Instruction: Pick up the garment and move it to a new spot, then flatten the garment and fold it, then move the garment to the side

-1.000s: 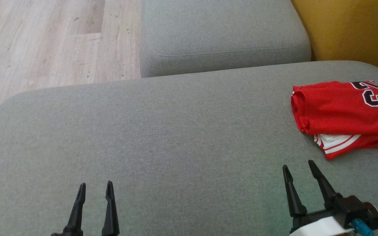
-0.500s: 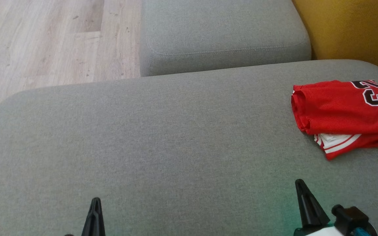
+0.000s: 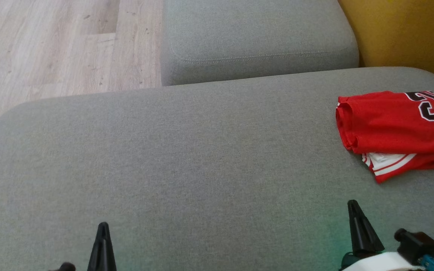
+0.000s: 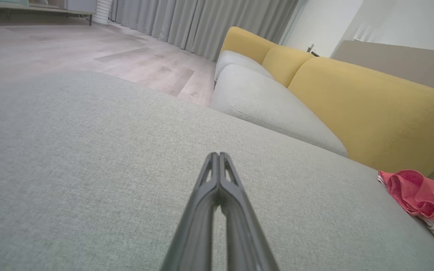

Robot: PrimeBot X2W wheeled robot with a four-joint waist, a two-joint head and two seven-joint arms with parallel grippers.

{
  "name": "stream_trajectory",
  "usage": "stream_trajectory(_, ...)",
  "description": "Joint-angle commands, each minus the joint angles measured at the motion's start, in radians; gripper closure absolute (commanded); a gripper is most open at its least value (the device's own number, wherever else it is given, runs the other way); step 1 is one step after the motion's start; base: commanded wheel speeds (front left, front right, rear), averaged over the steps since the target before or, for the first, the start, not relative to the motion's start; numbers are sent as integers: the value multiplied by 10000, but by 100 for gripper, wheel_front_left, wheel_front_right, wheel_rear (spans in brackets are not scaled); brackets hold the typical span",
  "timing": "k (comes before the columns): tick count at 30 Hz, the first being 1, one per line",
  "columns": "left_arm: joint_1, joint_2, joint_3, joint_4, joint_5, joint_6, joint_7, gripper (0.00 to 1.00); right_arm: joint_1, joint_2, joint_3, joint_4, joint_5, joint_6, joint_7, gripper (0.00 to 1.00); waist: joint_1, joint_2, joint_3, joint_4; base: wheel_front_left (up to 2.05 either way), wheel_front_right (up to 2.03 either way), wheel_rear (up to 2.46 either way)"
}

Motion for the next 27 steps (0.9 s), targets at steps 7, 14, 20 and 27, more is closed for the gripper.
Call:
stream_trajectory(7, -603, 137, 248, -144, -918, -140, 182, 100, -651, -185, -99, -248, 1044, -2, 157, 100, -1, -1, 38, 16, 0, 0, 0)
stream_trajectory(14, -797, 163, 355, -74, -1731, -219, 357, 100, -801, -216, -175, -223, 1954, -2, 328, 100, -1, -1, 78, 31, 0, 0, 0)
stream_trajectory(20, -960, 180, 452, -11, -2422, -286, 512, 100, -929, -238, -247, -201, 2729, -3, 479, 100, -1, -1, 113, 44, 0, 0, 0)
stream_trajectory(27, -1151, 197, 570, 66, -3221, -364, 697, 100, -1079, -259, -335, -174, 3624, -3, 660, 100, -1, -1, 153, 59, 0, 0, 0)
